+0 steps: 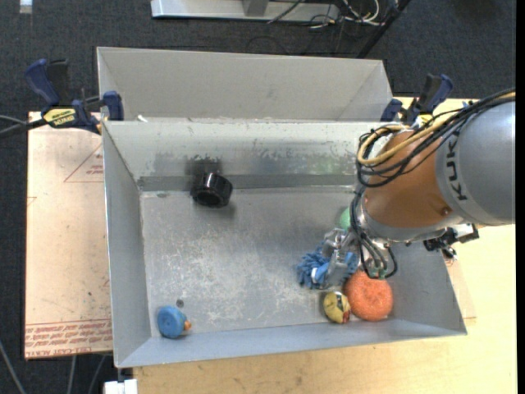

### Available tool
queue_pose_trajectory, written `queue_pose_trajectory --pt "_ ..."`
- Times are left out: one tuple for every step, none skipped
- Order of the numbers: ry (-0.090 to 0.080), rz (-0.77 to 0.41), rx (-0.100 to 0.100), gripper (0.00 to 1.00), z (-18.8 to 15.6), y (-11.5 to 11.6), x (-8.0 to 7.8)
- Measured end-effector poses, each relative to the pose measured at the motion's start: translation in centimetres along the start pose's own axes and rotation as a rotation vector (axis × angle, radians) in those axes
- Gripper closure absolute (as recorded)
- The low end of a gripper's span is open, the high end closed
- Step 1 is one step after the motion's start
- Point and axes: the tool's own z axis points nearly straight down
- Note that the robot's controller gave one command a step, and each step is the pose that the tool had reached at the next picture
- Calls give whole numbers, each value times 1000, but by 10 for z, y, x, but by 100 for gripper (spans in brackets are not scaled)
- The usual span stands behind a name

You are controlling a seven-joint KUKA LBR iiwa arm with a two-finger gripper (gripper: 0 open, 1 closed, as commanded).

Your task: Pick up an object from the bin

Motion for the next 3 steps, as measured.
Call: queue_pose_trajectory --pt "0 0 0 100 0 0 0" --pt "-2 -50 -1 100 -98 -1 -6" --pt "-2 -50 -1 100 -98 -2 -6"
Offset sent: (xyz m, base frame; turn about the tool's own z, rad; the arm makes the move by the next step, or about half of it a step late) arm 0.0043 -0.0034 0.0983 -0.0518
